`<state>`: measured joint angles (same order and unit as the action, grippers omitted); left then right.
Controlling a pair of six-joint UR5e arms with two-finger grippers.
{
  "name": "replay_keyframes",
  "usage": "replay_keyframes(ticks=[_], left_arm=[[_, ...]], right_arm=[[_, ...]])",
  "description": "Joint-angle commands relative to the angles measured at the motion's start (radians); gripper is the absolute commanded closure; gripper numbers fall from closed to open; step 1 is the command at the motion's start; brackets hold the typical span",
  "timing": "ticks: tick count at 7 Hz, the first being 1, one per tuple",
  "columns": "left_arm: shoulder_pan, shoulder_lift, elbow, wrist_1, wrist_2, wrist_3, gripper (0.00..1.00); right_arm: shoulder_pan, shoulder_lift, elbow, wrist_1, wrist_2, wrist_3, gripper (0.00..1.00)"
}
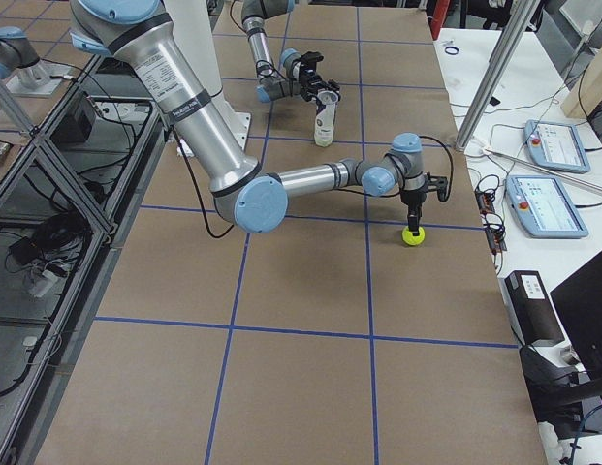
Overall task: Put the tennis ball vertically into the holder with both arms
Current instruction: 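Move the right gripper to the farther yellow ball and grasp it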
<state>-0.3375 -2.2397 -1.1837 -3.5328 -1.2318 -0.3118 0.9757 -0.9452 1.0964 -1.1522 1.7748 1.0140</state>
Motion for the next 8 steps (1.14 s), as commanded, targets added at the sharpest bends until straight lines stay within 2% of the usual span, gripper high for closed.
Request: replay_keyframes(ticks=[1,3,4,5,6,7,8], left_arm=[[0.002,0.000,-0.002,0.000,0.000,-0.001,0.10],[0.000,0.000,-0.002,0.000,0.000,-0.001,0.10],[0.000,0.000,-0.002,-0.003,0.000,-0.001,0.10],[0.000,0.000,-0.002,-0.003,0.000,-0.001,0.10],[0.000,0.000,-0.002,-0.005,-0.001,-0.001,0.10],[0.000,0.000,-0.002,-0.006,0.000,0.000,0.10],[0.000,0.000,-0.002,-0.006,0.000,-0.001,0.10]], right_arm=[[-0.020,-0.001,-0.030,0.003,-0.056,0.000,0.04],[-0.025,-0.003,-0.035,0.003,-0.058,0.000,0.09],[-0.025,-0.003,-0.041,0.003,-0.060,0.000,0.19],[-0.025,-0.001,-0.041,0.003,-0.058,0.003,0.62],[-0.023,0.005,-0.040,0.002,-0.058,0.012,1.00],[-0.019,0.008,-0.020,0.002,-0.055,0.014,1.00],[-0.011,0.008,0.075,-0.038,-0.034,0.020,1.00]])
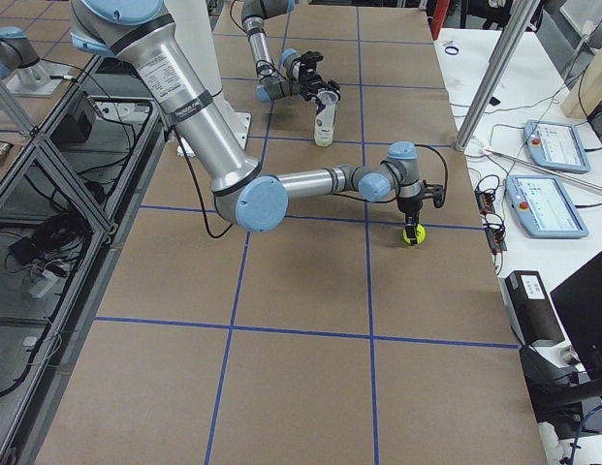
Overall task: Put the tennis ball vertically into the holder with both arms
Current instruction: 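Lift the second ball with the right gripper and carry it over the can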
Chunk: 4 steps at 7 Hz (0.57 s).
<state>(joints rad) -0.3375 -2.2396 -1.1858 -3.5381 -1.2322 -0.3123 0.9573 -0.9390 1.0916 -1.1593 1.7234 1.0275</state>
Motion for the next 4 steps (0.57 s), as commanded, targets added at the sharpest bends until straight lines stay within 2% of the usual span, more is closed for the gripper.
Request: replay_keyframes(ticks=[1,3,4], left_arm=[[0.000,0.000,0.000,-0.001,0.000,0.001,0.10],[0.002,0.000,0.000,-0.001,0.000,0.001,0.10],[0.002,0.000,0.000,-0.001,0.000,0.001,0.10]], right_arm=[[0.008,-0.004,0.232,-0.189,0.063,0.052,1.00],[-0.081,-0.011,0.615,-0.487,0.177,0.292,1.00],[-0.153,0.008,0.743,-0.563,0.180,0.424,1.00]])
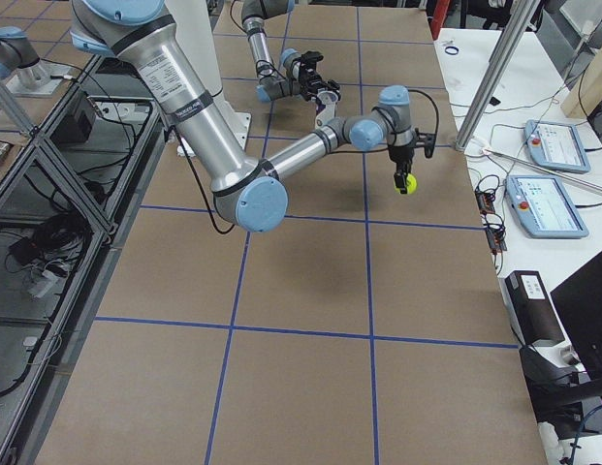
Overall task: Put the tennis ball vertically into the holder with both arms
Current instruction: 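Lift the second ball with the right gripper and carry it over the can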
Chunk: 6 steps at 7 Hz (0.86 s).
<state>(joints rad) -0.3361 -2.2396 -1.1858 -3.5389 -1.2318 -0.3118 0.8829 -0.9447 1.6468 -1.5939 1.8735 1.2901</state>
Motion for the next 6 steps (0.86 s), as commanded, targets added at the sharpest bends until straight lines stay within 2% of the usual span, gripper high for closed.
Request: replay_keyframes(ticks=[1,4,6], left_arm=[[0.000,-0.002,0.002,0.002,0.000,0.000,0.10],[0.000,-0.002,0.002,0.002,0.000,0.000,0.10],[0.000,-0.002,0.003,0.002,0.000,0.000,0.10]], right_arm=[[-0.143,0.042,0.267,-0.161,0.032,0.267,1.00],[-0.252,0.170,0.291,-0.161,0.039,0.397,1.00],[-0.272,0.187,0.289,-0.161,0.041,0.397,1.00]])
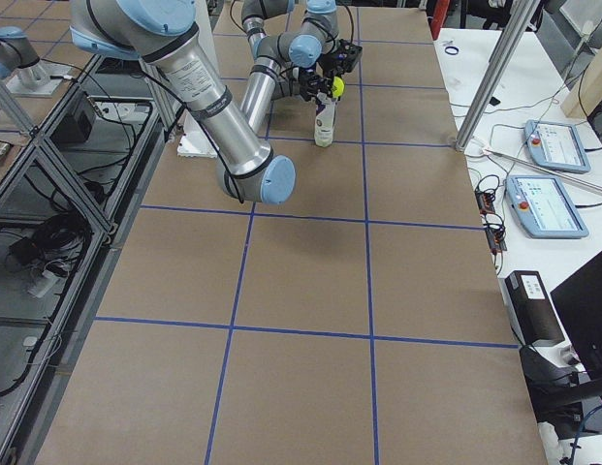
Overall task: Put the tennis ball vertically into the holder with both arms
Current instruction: 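Lift the second ball with the right gripper and carry it over the can, then lower the second ball into the can and release it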
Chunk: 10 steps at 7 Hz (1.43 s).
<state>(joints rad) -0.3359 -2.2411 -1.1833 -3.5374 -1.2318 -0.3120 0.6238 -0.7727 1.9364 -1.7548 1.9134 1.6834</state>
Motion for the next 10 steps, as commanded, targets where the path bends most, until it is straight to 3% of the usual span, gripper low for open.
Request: replay_keyframes(ticks=[1,5,6,8,9,10], left_arm=[[0.000,0.002,0.001,0.000,0.000,-0.001,0.10],[0.000,0.000,-0.001,0.000,0.000,-0.001,0.10],[0.000,0.000,-0.002,0.000,0.000,-0.001,0.09],[0.000,0.002,-0.006,-0.002,0.000,-0.001,0.09],[0.000,0.002,-0.006,-0.002,0.000,-0.001,0.09],[0.000,0.003,-0.006,-0.002,0.000,-0.001,0.09]], right_arm=[[-0.021,0.026,-0.010,0.001,0.000,0.004,1.00],[-0.030,0.027,-0.019,0.003,0.000,0.002,1.00],[-0.030,0.024,-0.022,0.003,0.000,0.001,0.91],[-0.030,0.027,-0.037,0.006,-0.002,-0.001,0.26],[-0.030,0.026,-0.040,0.006,-0.005,-0.001,0.01],[-0.032,0.024,-0.043,0.008,-0.005,-0.004,0.01]])
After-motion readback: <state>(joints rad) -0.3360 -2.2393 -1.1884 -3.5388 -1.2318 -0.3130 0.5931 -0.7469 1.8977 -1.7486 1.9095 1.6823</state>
